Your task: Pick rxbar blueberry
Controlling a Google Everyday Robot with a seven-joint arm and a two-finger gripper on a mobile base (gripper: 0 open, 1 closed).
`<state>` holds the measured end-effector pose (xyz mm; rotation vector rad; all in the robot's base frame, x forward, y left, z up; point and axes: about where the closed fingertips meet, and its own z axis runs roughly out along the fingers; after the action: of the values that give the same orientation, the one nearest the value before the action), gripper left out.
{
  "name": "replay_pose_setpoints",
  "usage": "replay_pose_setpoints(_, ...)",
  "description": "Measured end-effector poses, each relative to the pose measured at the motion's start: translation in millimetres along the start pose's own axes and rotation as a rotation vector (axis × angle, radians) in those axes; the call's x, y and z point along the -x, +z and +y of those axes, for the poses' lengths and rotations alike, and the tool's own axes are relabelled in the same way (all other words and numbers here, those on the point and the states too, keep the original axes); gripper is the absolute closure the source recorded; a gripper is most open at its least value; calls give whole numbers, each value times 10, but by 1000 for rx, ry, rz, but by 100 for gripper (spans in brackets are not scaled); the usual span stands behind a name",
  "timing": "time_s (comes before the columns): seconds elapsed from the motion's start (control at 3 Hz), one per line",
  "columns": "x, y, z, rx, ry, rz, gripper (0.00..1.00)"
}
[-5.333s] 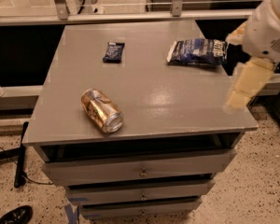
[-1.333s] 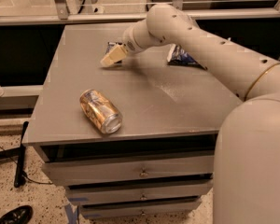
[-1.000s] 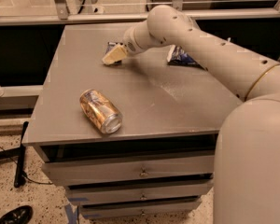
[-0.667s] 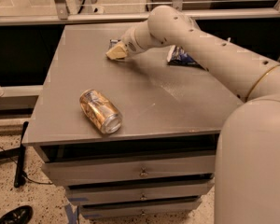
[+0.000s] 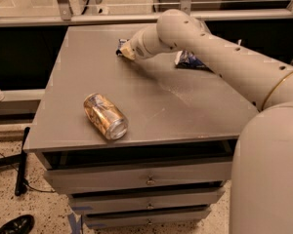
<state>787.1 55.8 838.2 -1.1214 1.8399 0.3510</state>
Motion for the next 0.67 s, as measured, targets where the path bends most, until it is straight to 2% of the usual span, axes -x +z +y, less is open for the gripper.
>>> replay_pose_setpoints(0.33, -22, -35, 19, 0, 3, -3, 100)
replay_pose_setpoints(0.67, 26, -51, 38, 5, -4, -9, 100)
